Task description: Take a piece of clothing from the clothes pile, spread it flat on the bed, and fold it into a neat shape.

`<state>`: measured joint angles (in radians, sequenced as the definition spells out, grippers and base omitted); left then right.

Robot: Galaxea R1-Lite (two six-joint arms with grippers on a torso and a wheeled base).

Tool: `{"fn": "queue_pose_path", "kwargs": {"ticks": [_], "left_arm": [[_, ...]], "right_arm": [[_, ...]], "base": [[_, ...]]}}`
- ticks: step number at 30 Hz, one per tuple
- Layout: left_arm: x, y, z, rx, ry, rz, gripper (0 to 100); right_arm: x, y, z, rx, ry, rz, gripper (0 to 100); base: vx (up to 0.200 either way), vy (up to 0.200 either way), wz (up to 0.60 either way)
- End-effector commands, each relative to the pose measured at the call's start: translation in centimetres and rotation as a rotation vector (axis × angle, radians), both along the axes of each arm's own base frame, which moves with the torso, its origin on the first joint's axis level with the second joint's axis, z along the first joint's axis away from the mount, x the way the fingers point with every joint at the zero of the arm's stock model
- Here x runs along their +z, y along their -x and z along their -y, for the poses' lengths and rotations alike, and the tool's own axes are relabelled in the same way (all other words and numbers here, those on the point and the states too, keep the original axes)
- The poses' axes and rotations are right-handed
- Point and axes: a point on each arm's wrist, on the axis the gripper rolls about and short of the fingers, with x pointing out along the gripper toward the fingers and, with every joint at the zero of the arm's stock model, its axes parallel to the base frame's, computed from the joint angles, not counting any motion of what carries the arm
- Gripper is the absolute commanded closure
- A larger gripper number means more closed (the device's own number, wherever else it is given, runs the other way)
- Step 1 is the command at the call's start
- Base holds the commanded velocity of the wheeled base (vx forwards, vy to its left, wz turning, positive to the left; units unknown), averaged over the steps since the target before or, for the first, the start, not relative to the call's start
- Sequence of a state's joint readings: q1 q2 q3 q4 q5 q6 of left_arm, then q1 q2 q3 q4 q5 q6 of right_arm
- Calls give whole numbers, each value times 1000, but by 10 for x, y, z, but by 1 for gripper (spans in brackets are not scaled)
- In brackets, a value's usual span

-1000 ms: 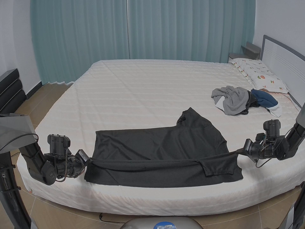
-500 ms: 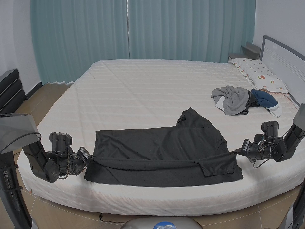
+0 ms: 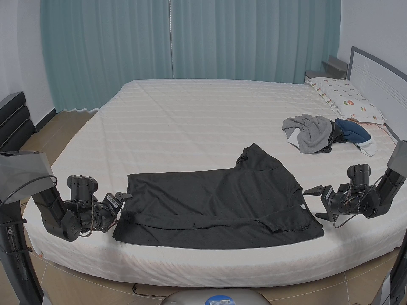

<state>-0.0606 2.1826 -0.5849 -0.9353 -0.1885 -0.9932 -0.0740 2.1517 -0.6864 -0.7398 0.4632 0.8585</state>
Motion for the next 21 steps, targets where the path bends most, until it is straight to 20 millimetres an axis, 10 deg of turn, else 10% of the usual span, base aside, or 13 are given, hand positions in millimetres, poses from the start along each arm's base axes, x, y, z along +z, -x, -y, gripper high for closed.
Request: {"fn": "queue_pose_path", "kwargs": {"ticks": [1, 21], "left_arm": [[8, 13, -2, 5, 7, -2, 0], [22, 21, 3, -3, 25, 24, 0]], "right_arm": [[2, 3, 5, -16, -73, -19, 0], [4, 15, -3, -25, -108, 44, 0]], "base": [[0, 0, 0], [0, -90, 0]]}}
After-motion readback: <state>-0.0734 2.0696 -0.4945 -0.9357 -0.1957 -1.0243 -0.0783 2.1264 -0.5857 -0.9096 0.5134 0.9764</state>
